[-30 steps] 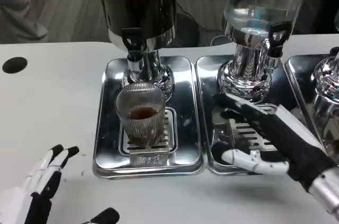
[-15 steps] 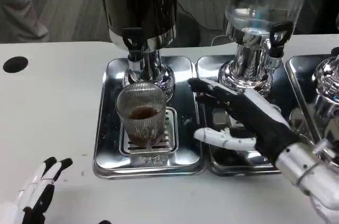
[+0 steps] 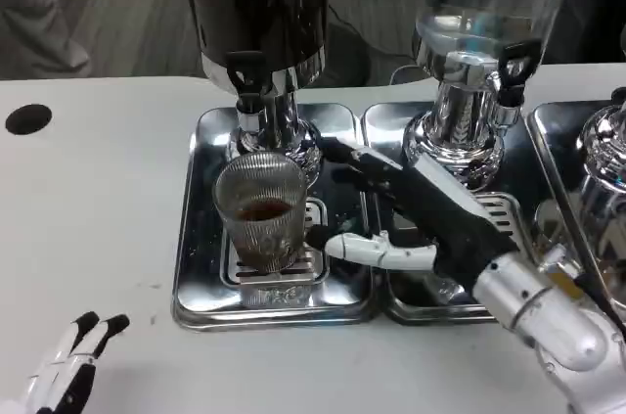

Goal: Grasp the cup under the faucet to collect the drink, then remove the cup.

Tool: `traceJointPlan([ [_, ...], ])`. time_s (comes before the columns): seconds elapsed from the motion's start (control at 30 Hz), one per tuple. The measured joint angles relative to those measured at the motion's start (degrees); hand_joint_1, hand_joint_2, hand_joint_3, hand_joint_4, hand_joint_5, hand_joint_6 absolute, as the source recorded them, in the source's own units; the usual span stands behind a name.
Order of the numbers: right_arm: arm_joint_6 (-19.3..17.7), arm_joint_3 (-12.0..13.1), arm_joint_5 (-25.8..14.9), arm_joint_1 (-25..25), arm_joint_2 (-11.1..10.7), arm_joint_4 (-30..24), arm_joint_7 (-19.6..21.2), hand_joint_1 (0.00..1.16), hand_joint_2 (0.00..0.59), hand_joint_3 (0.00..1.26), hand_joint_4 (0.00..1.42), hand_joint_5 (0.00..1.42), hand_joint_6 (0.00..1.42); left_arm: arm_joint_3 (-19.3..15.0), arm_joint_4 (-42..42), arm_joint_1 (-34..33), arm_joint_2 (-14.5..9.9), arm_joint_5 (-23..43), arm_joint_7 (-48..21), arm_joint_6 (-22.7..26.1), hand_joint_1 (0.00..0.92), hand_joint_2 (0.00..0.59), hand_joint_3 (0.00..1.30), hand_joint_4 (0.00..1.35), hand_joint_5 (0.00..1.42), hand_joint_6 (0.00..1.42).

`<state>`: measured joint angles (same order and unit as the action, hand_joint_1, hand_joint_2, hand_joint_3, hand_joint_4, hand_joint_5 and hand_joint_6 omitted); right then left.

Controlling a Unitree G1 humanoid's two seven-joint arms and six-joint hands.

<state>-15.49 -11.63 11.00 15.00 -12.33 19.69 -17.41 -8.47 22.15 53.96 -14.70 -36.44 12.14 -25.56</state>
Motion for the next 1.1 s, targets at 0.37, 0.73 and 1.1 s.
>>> traceJointPlan([
  [0.37,0.0,-1.21,2.64,0.5,2.47,0.38,3.23,0.79,0.088,0.04,0.08,0.14,0.1,-1.63,-2.01,1.12,0.02,0.2,0.55,-1.31,0.0,0.044,0.17,0.06,0.09,0.36],
  [0.73,-0.04,-2.33,4.97,1.77,4.02,2.75,6.25,0.8,0.081,0.05,0.11,0.15,0.12,-1.95,-3.62,1.17,0.01,2.0,0.54,-2.51,0.0,0.051,0.18,0.07,0.1,0.36],
  [1.1,-1.37,-3.18,5.63,5.33,6.35,9.27,9.08,0.81,0.08,0.05,0.09,0.14,0.07,-3.11,-3.89,2.65,0.06,2.23,0.56,-3.88,0.0,0.055,0.18,0.08,0.1,0.37],
])
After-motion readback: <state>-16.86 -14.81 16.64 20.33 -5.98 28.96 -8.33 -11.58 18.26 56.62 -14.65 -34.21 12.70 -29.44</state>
